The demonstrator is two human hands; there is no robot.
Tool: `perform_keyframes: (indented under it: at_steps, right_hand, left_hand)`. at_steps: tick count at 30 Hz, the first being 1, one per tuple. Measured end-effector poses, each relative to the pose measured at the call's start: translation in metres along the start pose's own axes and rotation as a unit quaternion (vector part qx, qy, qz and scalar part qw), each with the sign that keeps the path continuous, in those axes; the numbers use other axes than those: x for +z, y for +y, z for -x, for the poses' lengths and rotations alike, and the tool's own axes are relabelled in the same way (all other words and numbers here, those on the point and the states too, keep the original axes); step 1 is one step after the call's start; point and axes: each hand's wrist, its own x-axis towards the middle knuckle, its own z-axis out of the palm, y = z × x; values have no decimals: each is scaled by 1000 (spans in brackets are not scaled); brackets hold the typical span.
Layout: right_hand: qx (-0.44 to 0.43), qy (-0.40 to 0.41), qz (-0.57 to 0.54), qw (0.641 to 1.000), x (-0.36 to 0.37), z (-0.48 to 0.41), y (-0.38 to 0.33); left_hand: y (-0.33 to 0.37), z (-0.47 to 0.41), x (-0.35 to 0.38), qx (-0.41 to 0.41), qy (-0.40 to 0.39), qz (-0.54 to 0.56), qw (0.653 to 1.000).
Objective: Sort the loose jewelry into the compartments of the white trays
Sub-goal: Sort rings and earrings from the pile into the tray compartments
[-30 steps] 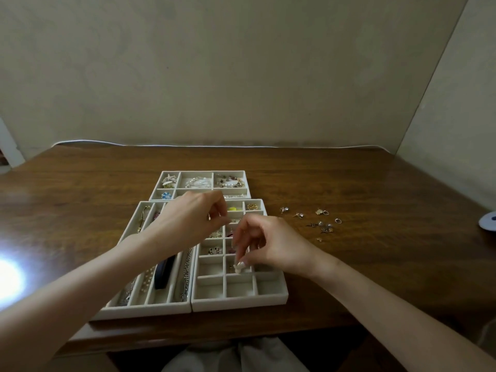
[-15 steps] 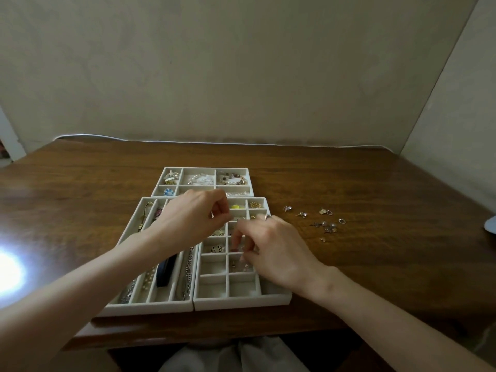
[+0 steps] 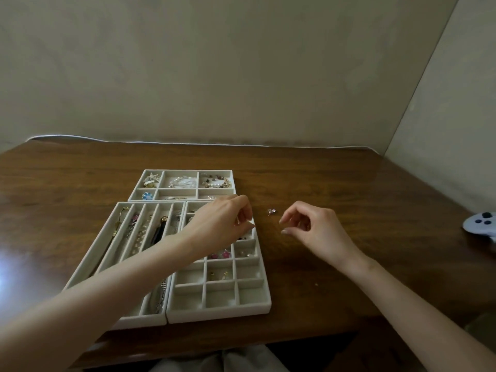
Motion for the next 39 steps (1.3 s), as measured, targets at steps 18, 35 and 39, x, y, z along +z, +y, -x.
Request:
perform_keyframes:
  at_steps: [18, 35, 39]
  right_hand:
    - [37, -21, 13, 999, -7, -43, 63]
    - [18, -75, 23, 997, 5, -50, 54]
    - [21, -65, 31, 997, 4, -49, 49]
  left_hand:
    - [8, -87, 54, -41, -43, -88, 994]
    - [3, -79, 41, 15, -45, -38, 998]
    - [2, -77, 37, 19, -35, 2, 999]
